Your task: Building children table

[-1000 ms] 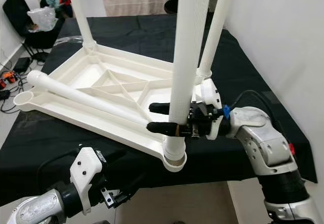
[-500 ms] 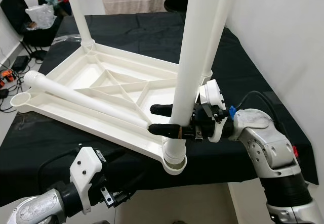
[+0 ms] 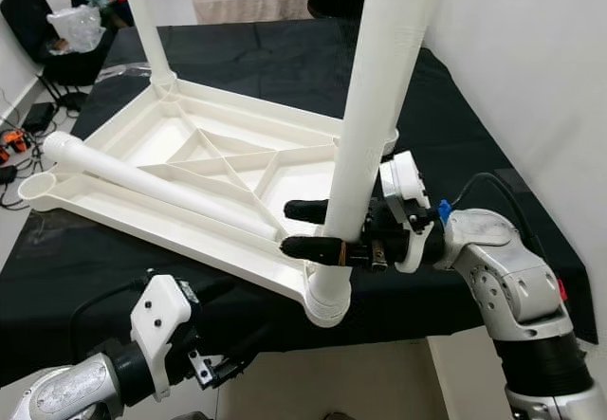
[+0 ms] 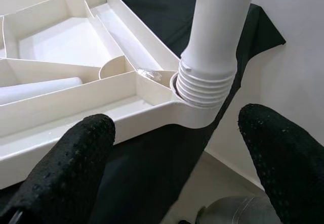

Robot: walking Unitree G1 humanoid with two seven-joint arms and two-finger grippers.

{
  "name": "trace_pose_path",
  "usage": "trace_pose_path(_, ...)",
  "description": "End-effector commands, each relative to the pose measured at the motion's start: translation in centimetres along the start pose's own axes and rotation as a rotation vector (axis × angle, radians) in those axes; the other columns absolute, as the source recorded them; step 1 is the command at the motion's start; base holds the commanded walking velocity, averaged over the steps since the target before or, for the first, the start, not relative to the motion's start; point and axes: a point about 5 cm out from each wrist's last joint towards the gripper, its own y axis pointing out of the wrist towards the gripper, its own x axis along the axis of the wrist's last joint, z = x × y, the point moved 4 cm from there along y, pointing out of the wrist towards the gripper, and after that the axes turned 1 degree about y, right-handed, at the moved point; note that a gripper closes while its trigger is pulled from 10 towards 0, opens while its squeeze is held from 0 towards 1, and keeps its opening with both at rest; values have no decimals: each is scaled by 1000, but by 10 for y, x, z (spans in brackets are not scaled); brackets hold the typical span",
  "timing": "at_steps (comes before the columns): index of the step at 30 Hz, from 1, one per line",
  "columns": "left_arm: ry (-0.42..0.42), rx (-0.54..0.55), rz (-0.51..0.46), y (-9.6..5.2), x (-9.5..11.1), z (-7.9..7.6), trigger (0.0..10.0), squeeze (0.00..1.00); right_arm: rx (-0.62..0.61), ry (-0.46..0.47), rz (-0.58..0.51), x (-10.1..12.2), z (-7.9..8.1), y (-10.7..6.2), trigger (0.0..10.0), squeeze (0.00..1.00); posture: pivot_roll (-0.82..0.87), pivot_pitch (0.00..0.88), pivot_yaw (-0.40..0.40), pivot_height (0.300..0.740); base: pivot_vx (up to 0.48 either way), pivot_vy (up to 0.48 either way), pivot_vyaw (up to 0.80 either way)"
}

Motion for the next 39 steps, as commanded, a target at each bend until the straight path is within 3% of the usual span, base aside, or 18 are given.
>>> trace_pose_path(1,4,-10,11,-2,-2,-1,10000,0,27,-2,20,-4,6,2,10000,0,82,115,11,740,0,0,0)
trace_pose_path(10,7,-10,11,-2,-2,-1,10000,0,-11,4,72,-17,2,3,10000,0,85,117,10,740,0,0,0)
trace_pose_path(14,13,-7,11,-2,-1,0,10000,0,-64,-8,102,-25,-7,5,10000,0,85,117,10,740,0,0,0)
trace_pose_path(22,17,-6,8,-2,0,0,10000,0,-86,-19,117,-26,-10,5,10000,0,85,117,11,740,0,0,0)
trace_pose_path(26,23,-7,6,-1,0,0,10000,0,-229,-57,134,-31,-28,9,10000,0,83,120,11,740,0,0,0)
trace_pose_path(30,26,-3,0,0,2,1,10000,0,-426,-89,158,-39,-55,6,10000,0,81,120,14,740,0,0,0)
trace_pose_path(34,28,-1,-2,0,2,2,10000,0,-481,-98,158,-39,-63,4,10000,0,83,120,12,740,0,0,0)
trace_pose_path(36,30,3,-5,1,3,2,10000,0,-576,-95,168,-41,-77,-1,10000,0,83,122,11,740,0,0,0)
trace_pose_path(39,31,5,-6,1,3,3,10000,0,-600,-84,179,-43,-81,-3,10000,0,83,122,11,740,0,0,0)
